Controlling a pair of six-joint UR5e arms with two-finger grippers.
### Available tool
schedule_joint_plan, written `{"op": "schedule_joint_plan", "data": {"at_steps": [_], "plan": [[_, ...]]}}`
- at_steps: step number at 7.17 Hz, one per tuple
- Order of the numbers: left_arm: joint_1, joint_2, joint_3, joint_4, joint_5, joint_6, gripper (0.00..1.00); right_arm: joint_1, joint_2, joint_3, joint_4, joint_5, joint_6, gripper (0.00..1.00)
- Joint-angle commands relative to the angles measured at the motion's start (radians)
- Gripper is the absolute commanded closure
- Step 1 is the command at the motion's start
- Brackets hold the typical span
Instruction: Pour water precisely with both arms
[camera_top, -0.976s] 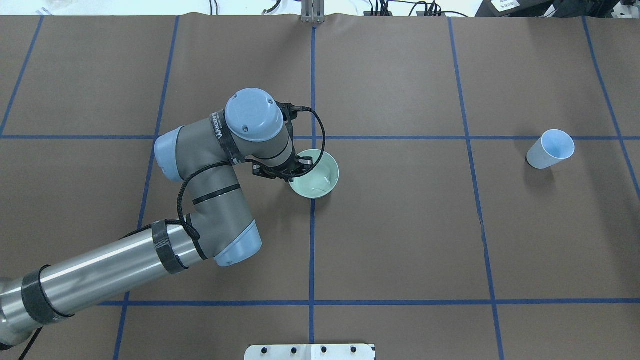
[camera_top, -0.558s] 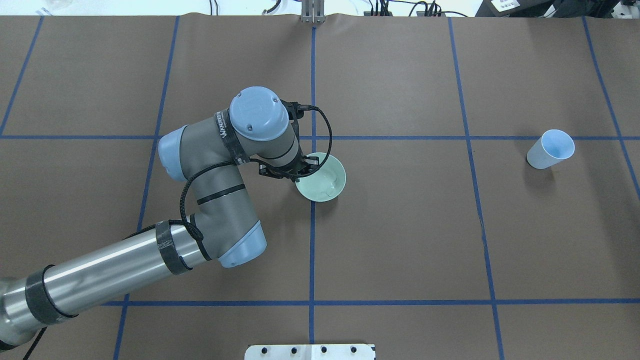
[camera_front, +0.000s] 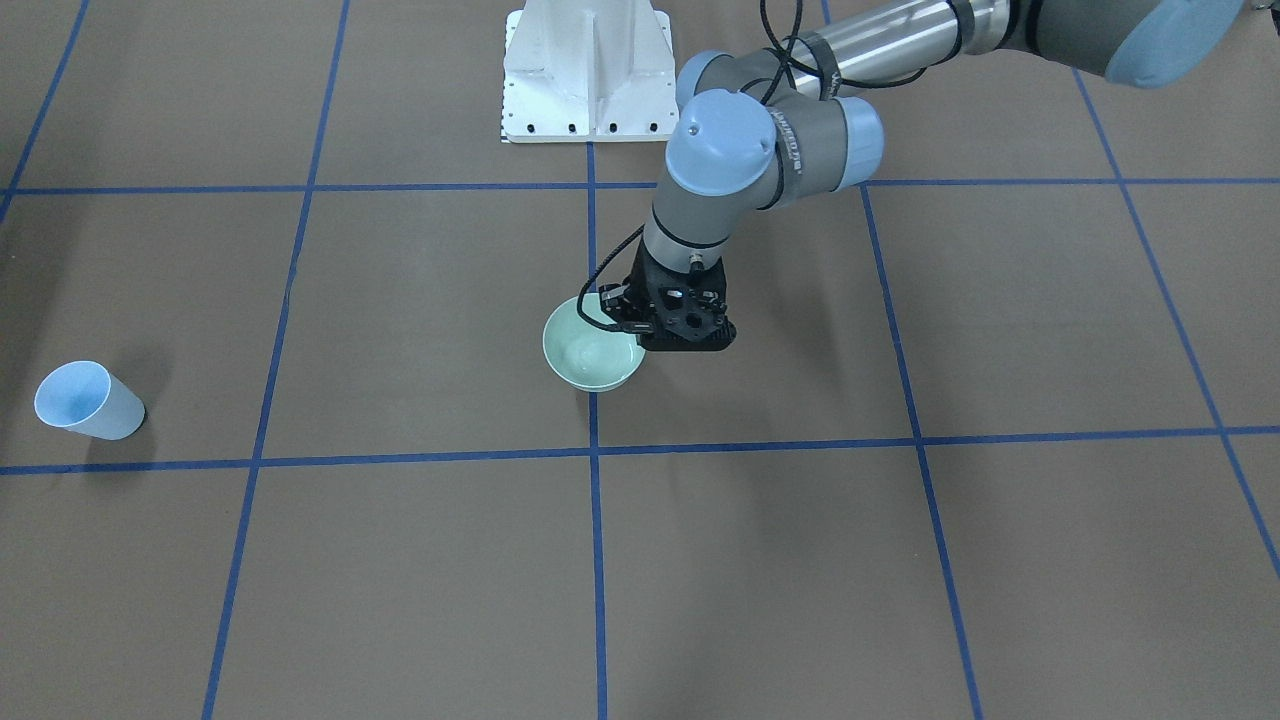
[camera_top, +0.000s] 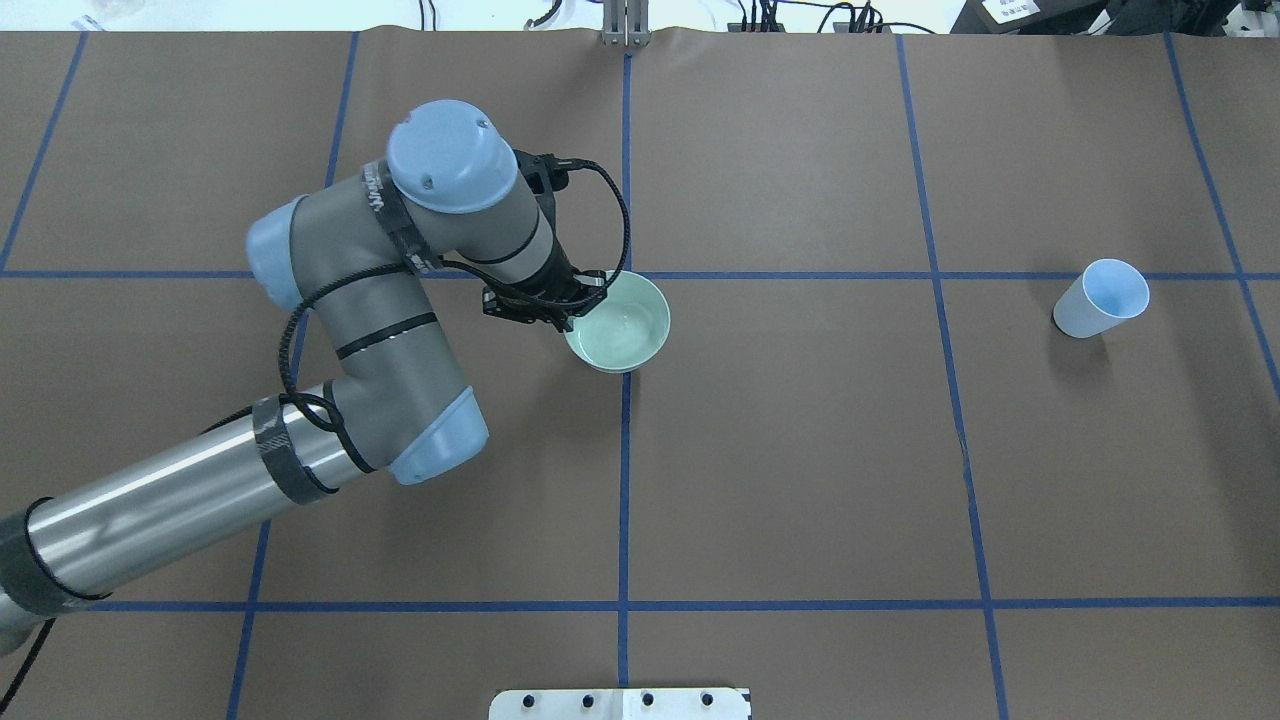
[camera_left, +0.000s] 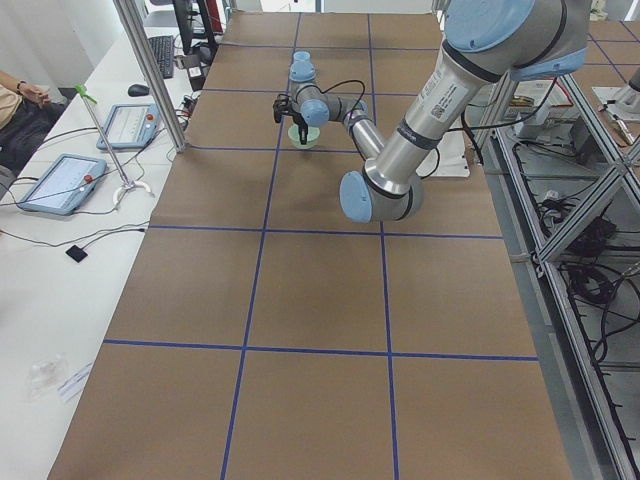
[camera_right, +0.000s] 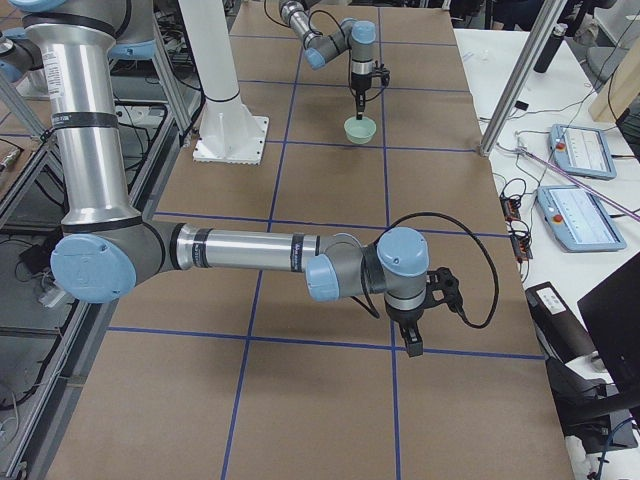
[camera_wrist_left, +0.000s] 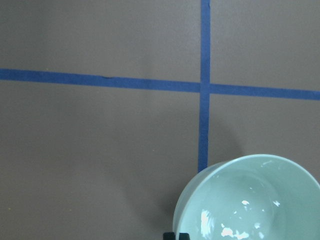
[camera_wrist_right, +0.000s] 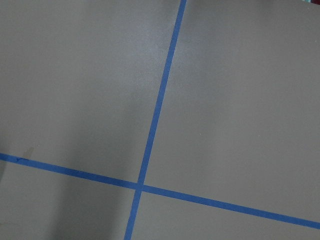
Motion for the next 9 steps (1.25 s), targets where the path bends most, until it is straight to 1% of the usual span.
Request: {"op": "schedule_joint_plan", "data": {"at_steps": [1, 2, 4, 5, 6, 7, 8, 9], "plan": [[-0.081, 0.151, -0.108, 0.001, -0.074, 0.141, 1.00, 0.000, -0.002, 0.000, 0.000, 0.002, 0.002, 0.00], [-0.133, 0.220, -0.142, 0.001, -0.114, 0.207, 1.00, 0.000, -0.003, -0.002, -0.001, 0.001, 0.002, 0.00], [-0.261, 0.418, -0.240, -0.002, -0.220, 0.406, 1.00, -0.002, -0.003, -0.029, -0.006, 0.005, 0.016, 0.00], [-0.316, 0.515, -0.280, -0.002, -0.245, 0.510, 1.00, -0.002, 0.000, -0.052, -0.007, 0.005, 0.031, 0.00], [-0.376, 0.602, -0.292, -0.007, -0.268, 0.630, 1.00, -0.008, 0.010, -0.057, -0.062, 0.005, 0.064, 0.00], [-0.433, 0.668, -0.292, -0.010, -0.291, 0.736, 1.00, -0.024, 0.020, -0.049, -0.123, 0.008, 0.065, 0.00], [-0.463, 0.721, -0.288, -0.012, -0.290, 0.813, 1.00, -0.035, 0.029, -0.046, -0.175, 0.011, 0.065, 0.00], [-0.467, 0.771, -0.282, -0.033, -0.288, 0.860, 1.00, -0.044, 0.038, -0.038, -0.222, 0.016, 0.065, 0.00]]}}
